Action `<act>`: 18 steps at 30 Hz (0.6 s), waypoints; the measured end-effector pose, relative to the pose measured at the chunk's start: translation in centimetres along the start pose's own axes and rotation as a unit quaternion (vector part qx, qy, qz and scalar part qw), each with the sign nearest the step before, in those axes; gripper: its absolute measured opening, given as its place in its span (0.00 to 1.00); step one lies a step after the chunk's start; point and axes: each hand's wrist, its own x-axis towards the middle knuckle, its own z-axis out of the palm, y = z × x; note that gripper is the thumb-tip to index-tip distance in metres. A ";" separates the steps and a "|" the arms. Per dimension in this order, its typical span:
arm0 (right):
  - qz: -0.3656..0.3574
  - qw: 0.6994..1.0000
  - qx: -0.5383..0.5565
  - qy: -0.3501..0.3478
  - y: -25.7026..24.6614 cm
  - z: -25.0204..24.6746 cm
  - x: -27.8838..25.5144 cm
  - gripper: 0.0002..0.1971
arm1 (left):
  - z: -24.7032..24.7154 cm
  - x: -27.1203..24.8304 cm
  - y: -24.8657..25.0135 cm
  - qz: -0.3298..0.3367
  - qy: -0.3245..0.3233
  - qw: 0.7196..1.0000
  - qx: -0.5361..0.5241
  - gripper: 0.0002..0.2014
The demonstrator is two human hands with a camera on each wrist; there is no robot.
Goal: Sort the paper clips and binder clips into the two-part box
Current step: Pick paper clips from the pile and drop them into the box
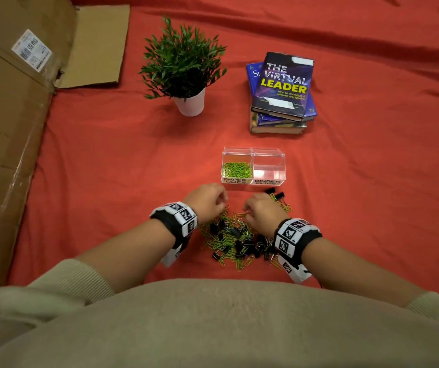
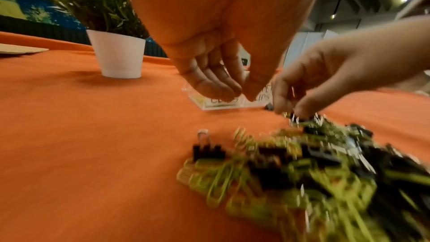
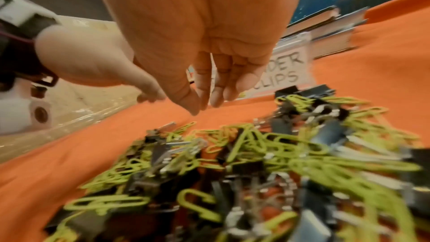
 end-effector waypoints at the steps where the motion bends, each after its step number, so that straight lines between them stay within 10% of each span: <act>1: -0.029 1.000 -0.003 0.002 -0.7 0.3 -0.1 0.11 | 0.3 -0.9 -0.7 -0.017 -0.033 0.999 0.017 0.04; 9: -0.025 0.997 -0.018 -0.068 -3.1 2.9 -1.1 0.14 | 4.2 -4.1 -1.6 -0.054 -0.049 0.995 0.065 0.20; 18: 0.119 0.978 0.167 0.049 -0.3 -1.1 -0.7 0.04 | 3.0 -3.2 -1.0 -0.039 0.009 0.999 0.003 0.09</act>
